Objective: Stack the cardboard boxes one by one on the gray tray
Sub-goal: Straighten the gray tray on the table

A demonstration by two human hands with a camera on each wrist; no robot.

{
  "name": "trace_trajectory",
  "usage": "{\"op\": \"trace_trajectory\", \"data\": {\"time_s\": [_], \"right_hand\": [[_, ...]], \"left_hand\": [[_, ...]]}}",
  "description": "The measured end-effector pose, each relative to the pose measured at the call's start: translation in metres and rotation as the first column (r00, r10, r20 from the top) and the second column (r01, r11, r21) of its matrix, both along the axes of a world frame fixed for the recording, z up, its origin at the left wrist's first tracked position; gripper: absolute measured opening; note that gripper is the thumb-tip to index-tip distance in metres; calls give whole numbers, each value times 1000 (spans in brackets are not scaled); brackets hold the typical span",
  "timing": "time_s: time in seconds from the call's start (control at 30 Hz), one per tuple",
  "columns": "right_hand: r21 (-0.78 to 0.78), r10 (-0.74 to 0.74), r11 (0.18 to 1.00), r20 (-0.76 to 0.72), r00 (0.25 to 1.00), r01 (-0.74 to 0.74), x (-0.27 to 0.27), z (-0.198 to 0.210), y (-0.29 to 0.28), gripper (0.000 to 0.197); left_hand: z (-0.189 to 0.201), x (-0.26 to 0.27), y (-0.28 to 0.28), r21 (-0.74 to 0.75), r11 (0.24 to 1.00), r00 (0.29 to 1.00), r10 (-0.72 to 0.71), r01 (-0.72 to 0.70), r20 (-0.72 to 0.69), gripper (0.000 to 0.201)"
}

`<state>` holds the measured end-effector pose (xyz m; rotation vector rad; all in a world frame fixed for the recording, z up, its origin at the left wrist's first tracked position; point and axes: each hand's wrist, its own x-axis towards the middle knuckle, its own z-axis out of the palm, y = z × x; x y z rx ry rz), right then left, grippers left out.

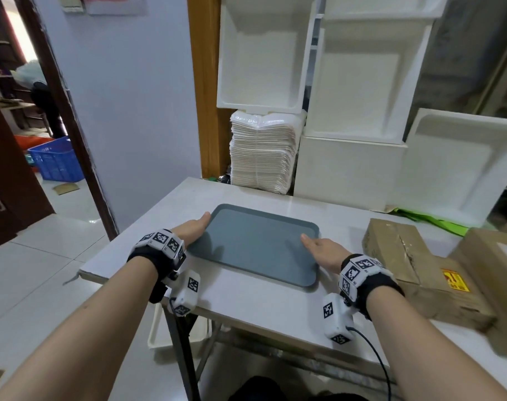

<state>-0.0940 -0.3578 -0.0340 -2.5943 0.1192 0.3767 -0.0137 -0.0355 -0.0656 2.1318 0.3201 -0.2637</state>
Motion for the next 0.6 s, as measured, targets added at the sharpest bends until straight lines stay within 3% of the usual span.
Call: {"op": "trace_trajectory", "data": {"time_s": [0.37, 0.5, 0.6], "right_hand": [[-62, -37, 997, -12, 999, 36, -41, -4, -15, 71], [-83, -55, 995, -25, 998, 52, -55, -4, -20, 74], [-79, -67, 995, -17, 998, 66, -64, -7, -25, 76]], "left_hand": [[-2, -36, -16, -8, 998, 998, -63, 62, -24, 81], [-2, -46, -19, -22, 995, 994, -97, 96, -43, 103], [-4, -54, -23, -50, 992, 993, -118, 117, -24, 89]]}}
